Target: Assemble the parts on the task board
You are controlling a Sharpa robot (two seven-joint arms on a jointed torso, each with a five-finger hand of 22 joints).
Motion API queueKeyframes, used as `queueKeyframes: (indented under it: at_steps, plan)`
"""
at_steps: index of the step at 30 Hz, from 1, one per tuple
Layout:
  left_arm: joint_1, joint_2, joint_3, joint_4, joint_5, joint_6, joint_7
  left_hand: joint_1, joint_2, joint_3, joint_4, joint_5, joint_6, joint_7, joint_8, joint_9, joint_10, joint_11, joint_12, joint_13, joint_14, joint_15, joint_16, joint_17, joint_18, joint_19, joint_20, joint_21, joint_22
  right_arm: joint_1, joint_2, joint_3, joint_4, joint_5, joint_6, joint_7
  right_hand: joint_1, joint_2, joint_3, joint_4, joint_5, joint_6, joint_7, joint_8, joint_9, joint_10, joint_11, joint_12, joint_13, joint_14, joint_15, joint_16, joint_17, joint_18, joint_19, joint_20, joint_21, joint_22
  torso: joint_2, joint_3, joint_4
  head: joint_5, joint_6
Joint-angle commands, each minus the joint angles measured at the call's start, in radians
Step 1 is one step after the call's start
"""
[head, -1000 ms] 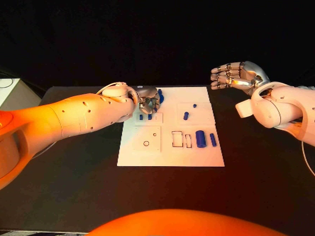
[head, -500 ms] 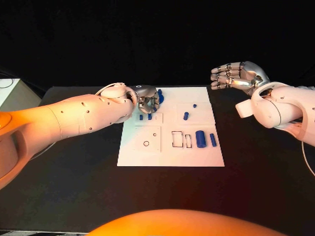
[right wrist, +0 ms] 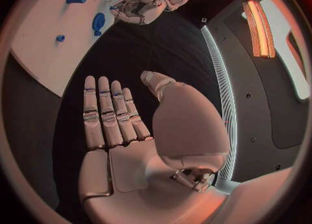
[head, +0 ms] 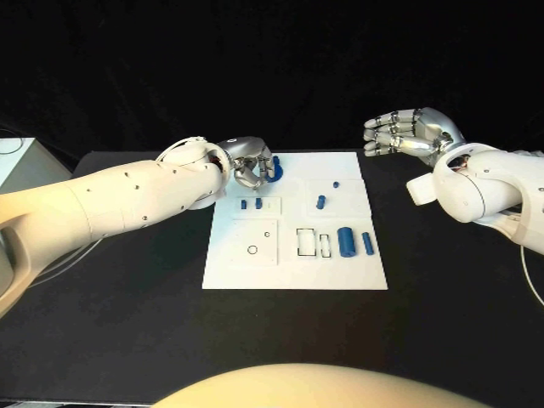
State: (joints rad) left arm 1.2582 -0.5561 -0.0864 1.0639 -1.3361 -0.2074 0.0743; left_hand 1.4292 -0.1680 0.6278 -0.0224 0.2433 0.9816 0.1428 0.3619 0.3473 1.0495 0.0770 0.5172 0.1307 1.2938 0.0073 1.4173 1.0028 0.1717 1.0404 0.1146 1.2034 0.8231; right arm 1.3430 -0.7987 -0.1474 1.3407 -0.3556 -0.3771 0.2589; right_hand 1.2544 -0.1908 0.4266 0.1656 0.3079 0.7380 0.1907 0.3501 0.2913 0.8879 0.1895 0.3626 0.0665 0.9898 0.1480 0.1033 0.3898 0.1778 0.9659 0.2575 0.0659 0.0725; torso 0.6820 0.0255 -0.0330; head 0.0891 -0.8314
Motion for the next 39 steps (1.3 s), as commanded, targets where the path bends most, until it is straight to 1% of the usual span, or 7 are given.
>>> queueKeyframes:
  at_steps: [1, 6, 13, 22, 29, 34, 39]
  plan:
    - [0.000, -0.016, 0.007, 0.012, 0.060, 0.046, 0.008, -0.018, -0.004, -0.003, -0.001, 0.003, 0.005, 0.001, -0.005, 0.006, 0.006, 0.000, -0.008, 0.000, 0.006, 0.002, 0.003, -0.004, -0.012, 0.004, 0.001, 0.000, -0.003, 0.000, -0.002, 0.001, 0.000, -0.001, 0.008, 0.009, 0.000, 0.008, -0.004, 0.001, 0.006, 0.007, 0.059, -0.006, -0.001, 0.001, 0.002, 0.004, -0.001, 0.005, 0.001, -0.004, -0.001, 0.007, 0.003, 0.002, 0.003, -0.001, 0.000, 0.0005, 0.0015, 0.001, 0.002]
    - [0.001, -0.045, 0.016, 0.020, 0.066, 0.097, -0.002, -0.020, -0.003, -0.003, -0.001, 0.003, 0.004, 0.001, -0.007, 0.006, 0.006, 0.000, -0.011, 0.000, 0.006, 0.002, 0.002, -0.005, -0.012, 0.003, 0.001, -0.001, -0.005, 0.000, -0.004, 0.000, 0.000, -0.001, 0.008, 0.008, 0.000, 0.008, -0.004, 0.001, 0.006, 0.007, 0.059, -0.006, -0.001, 0.001, 0.002, 0.004, -0.001, 0.005, 0.001, -0.004, -0.001, 0.007, 0.003, 0.002, 0.003, -0.001, 0.001, -0.0002, 0.0014, 0.001, 0.001]
    - [0.001, -0.067, 0.019, 0.015, 0.051, 0.137, -0.011, -0.020, -0.003, -0.002, -0.001, 0.003, 0.004, 0.001, -0.007, 0.006, 0.006, 0.000, -0.013, 0.000, 0.005, 0.002, 0.002, -0.007, -0.012, 0.003, 0.001, 0.000, -0.004, 0.000, -0.005, 0.000, -0.001, -0.001, 0.008, 0.008, 0.000, 0.008, -0.004, 0.001, 0.006, 0.007, 0.059, -0.006, -0.001, 0.001, 0.002, 0.004, -0.001, 0.005, 0.001, -0.004, -0.001, 0.007, 0.003, 0.002, 0.003, -0.001, 0.001, 0.0003, 0.0023, 0.004, -0.003]
    - [0.001, -0.053, 0.018, -0.010, 0.019, 0.147, -0.014, -0.020, -0.003, -0.002, -0.001, 0.003, 0.004, 0.001, -0.008, 0.007, 0.006, 0.000, -0.013, 0.001, 0.004, 0.002, 0.001, -0.008, -0.012, 0.002, 0.001, -0.001, -0.005, 0.000, -0.002, 0.000, -0.001, -0.001, 0.008, 0.009, 0.000, 0.008, -0.004, 0.001, 0.006, 0.007, 0.059, -0.006, -0.001, 0.001, 0.002, 0.004, -0.001, 0.005, 0.001, -0.004, -0.001, 0.007, 0.003, 0.002, 0.003, -0.001, 0.002, -0.0002, -0.0027, 0.012, -0.004]
    - [0.001, -0.046, 0.018, -0.016, 0.014, 0.144, -0.014, -0.021, -0.002, -0.002, -0.001, 0.003, 0.005, 0.001, -0.008, 0.007, 0.007, 0.000, -0.014, 0.001, 0.005, 0.003, 0.002, -0.006, -0.013, 0.004, 0.001, 0.000, -0.003, 0.000, -0.002, 0.000, 0.000, -0.001, 0.008, 0.009, 0.000, 0.008, -0.004, 0.001, 0.006, 0.007, 0.059, -0.006, -0.001, 0.001, 0.002, 0.004, -0.001, 0.005, 0.001, -0.004, -0.001, 0.007, 0.003, 0.002, 0.003, -0.001, 0.002, 0.0014, -0.0018, 0.011, -0.006]
    - [0.000, -0.039, 0.017, -0.024, 0.014, 0.146, -0.014, -0.021, -0.002, -0.002, -0.001, 0.003, 0.005, 0.001, -0.008, 0.007, 0.007, 0.000, -0.015, 0.001, 0.006, 0.003, 0.002, -0.005, -0.013, 0.005, 0.001, 0.001, -0.001, 0.000, -0.002, 0.000, 0.000, -0.001, 0.007, 0.009, 0.000, 0.008, -0.004, 0.001, 0.006, 0.007, 0.059, -0.006, -0.001, 0.001, 0.002, 0.004, -0.001, 0.005, 0.001, -0.004, -0.001, 0.007, 0.003, 0.002, 0.003, -0.001, 0.002, 0.0008, -0.0024, 0.010, -0.008]
    - [0.000, -0.032, 0.011, -0.027, 0.013, 0.158, -0.014, -0.021, -0.002, -0.003, -0.001, 0.003, 0.006, 0.001, -0.009, 0.007, 0.008, 0.000, -0.015, 0.001, 0.005, 0.003, 0.002, -0.007, -0.013, 0.004, 0.002, 0.000, -0.002, 0.000, -0.002, 0.000, 0.000, -0.001, 0.007, 0.009, 0.000, 0.008, -0.004, 0.001, 0.006, 0.007, 0.059, -0.006, -0.001, 0.001, 0.002, 0.004, -0.001, 0.005, 0.001, -0.004, -0.001, 0.007, 0.003, 0.002, 0.003, -0.001, 0.002, 0.0006, -0.0031, 0.010, -0.010]
